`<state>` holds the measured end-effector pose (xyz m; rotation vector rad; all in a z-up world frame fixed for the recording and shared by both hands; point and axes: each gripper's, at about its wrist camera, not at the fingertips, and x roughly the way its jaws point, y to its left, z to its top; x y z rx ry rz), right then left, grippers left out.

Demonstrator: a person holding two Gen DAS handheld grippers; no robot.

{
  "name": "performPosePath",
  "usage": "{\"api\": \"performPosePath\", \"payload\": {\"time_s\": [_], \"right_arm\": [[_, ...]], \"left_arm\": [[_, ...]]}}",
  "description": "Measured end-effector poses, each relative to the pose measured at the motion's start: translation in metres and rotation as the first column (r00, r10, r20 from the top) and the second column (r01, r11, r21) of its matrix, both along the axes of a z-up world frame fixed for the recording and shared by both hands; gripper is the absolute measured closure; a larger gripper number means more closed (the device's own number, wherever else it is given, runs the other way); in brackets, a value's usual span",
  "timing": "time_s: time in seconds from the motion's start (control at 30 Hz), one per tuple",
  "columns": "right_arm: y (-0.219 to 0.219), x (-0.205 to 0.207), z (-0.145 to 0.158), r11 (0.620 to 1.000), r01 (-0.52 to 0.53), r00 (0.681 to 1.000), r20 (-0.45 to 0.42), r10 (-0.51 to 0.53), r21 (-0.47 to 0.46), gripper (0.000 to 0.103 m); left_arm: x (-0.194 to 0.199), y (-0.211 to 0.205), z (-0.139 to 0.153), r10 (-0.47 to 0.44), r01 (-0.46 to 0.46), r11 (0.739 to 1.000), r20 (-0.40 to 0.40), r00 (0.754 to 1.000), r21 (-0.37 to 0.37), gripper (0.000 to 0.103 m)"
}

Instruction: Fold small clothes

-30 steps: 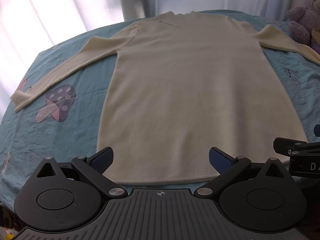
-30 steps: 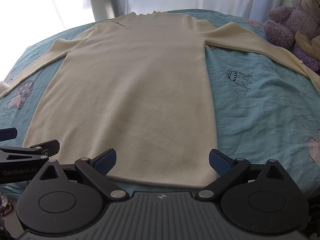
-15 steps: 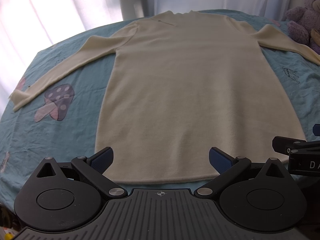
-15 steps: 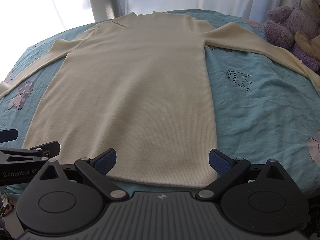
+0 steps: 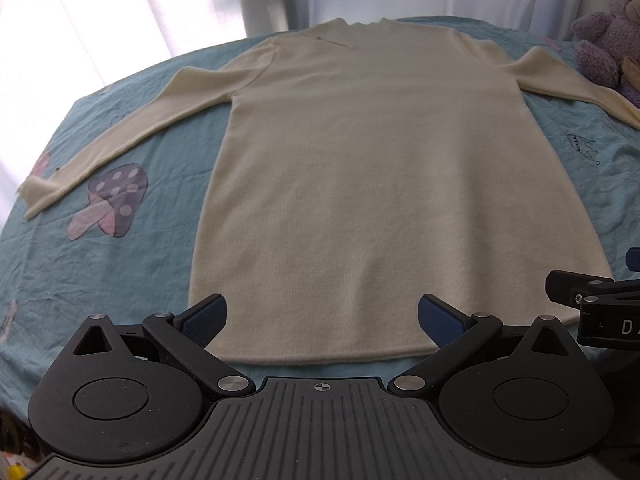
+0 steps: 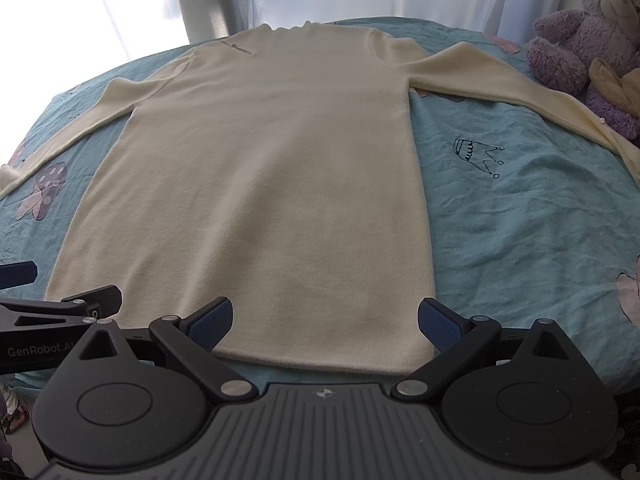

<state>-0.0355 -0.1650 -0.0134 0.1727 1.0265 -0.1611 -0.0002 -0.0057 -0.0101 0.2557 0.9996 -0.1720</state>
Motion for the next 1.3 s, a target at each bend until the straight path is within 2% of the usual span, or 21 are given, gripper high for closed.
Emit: {"api": "performPosePath", "payload": {"time_s": [0.8, 0.93, 1.2, 1.3], "right_arm": [[-0.003, 0.005, -0.004, 1.000, 0.001, 1.000, -0.013, -0.001, 0.021, 0.004], [-0.008, 0.005, -0.003, 0.998, 0.000, 1.000, 0.003, 0.000, 0.055, 0.004], [-0.036, 0.005, -0.002, 0.985, 0.002, 0.997, 0.075, -0.015, 0.172, 0.004], [-0.050, -0.002, 0.004, 0.987, -0.029, 0.977, 0.212, -0.006, 0.158, 0.004]], "left_arm": [[0.009, -0.002, -0.005, -0.009, 0.009, 1.000, -0.028, 1.000, -0.010, 0.000], [0.011, -0.002, -0.006, -0.011, 0.010, 1.000, -0.031, 0.999, -0.019, 0.000], [0.020, -0.010, -0.007, -0.027, 0.026, 0.999, -0.034, 0.999, -0.036, 0.000], [0.026, -0.014, -0.008, -0.032, 0.031, 0.998, -0.031, 0.999, -0.052, 0.000]]}}
